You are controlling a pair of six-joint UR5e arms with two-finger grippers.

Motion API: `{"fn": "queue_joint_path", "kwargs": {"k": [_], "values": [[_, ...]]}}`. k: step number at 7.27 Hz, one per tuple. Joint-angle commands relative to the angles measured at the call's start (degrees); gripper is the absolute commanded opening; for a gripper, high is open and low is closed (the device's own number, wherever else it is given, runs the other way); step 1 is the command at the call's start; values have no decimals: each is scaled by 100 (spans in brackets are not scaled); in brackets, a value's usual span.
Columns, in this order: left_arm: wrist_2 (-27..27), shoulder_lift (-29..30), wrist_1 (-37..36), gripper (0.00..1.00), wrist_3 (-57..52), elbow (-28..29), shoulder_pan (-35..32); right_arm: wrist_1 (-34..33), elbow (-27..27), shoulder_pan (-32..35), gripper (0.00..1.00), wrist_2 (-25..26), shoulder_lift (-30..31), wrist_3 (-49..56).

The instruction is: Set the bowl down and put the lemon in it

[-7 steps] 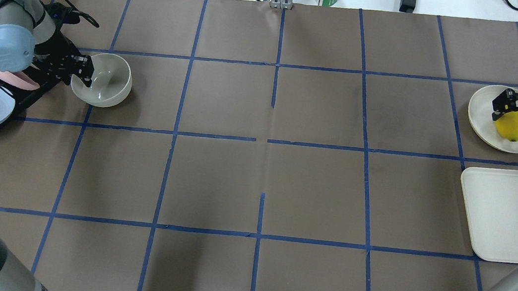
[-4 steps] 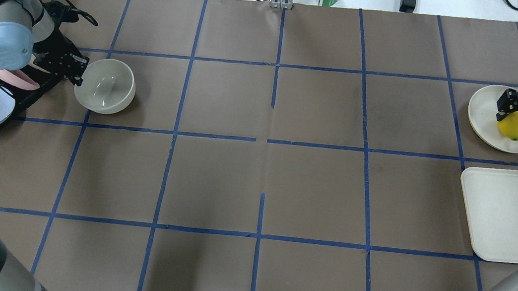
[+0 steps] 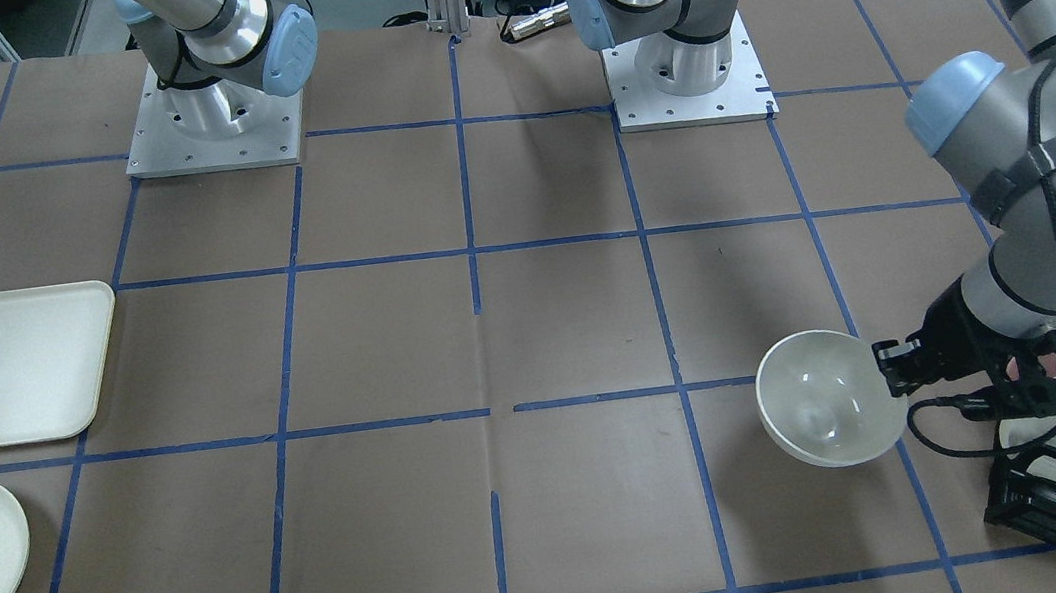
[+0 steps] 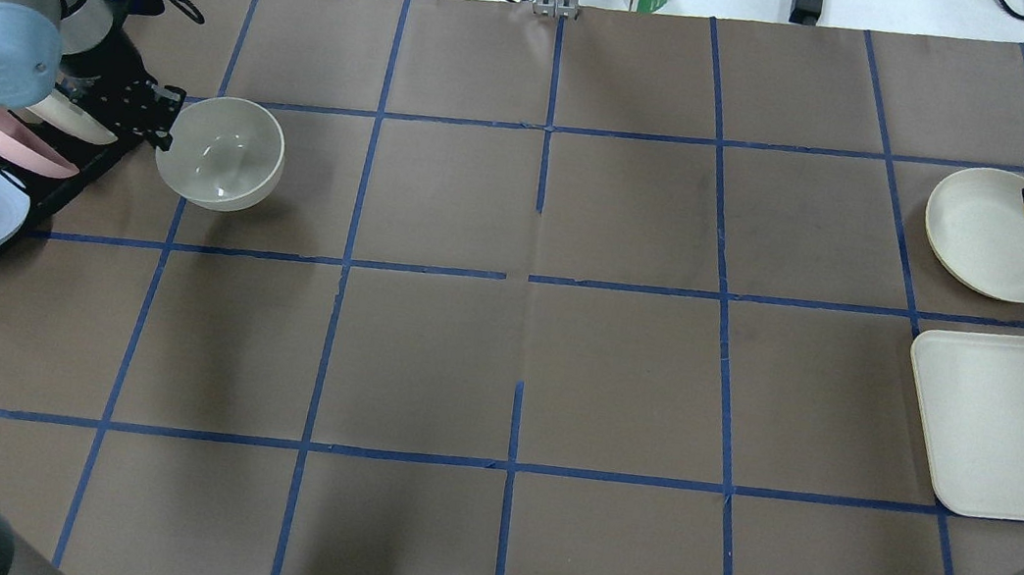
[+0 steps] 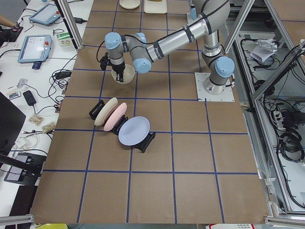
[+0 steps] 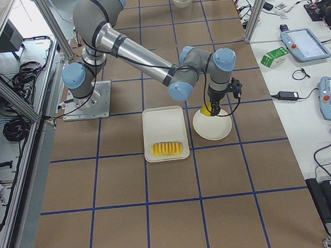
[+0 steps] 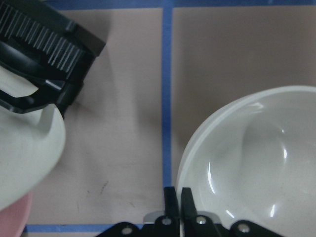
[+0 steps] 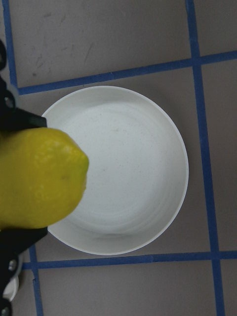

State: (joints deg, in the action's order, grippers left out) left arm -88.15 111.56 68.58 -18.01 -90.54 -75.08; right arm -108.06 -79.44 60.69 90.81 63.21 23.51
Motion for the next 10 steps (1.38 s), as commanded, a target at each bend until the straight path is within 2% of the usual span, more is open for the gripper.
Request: {"fn": "queue_joint_path", "kwargs": {"k": [1,2,3,4,5,7,8,9,10], "values": [[559,-126,130,0,1170,-33,-995,294,113,274,0,-132,130,-328],[832,-4,-210,0,1699,-51,-1487,338,122,520,0,-107,182,-443],[896,137,-744,0,2339,-147,-1945,573,113,723,0,-133,304,-888],[844,164,-897,0,2981,-322,-2515,654,113,1029,0,-142,366,-1205],[826,208,-1195,0,3240,-515,-2799,751,113,1380,0,-142,445,-1583],[817,200,-1486,0,3181,-1095,-2819,892,78,1874,0,-151,560,-2147],[817,174,-1514,0,3163,-1088,-2802,927,43,2015,0,-151,595,-2227],[809,243,-1679,6,3155,-1088,-2793,962,43,2165,0,-212,604,-2271],[661,261,-1785,94,3137,-1080,-2793,963,52,2288,0,-413,604,-2568]]}}
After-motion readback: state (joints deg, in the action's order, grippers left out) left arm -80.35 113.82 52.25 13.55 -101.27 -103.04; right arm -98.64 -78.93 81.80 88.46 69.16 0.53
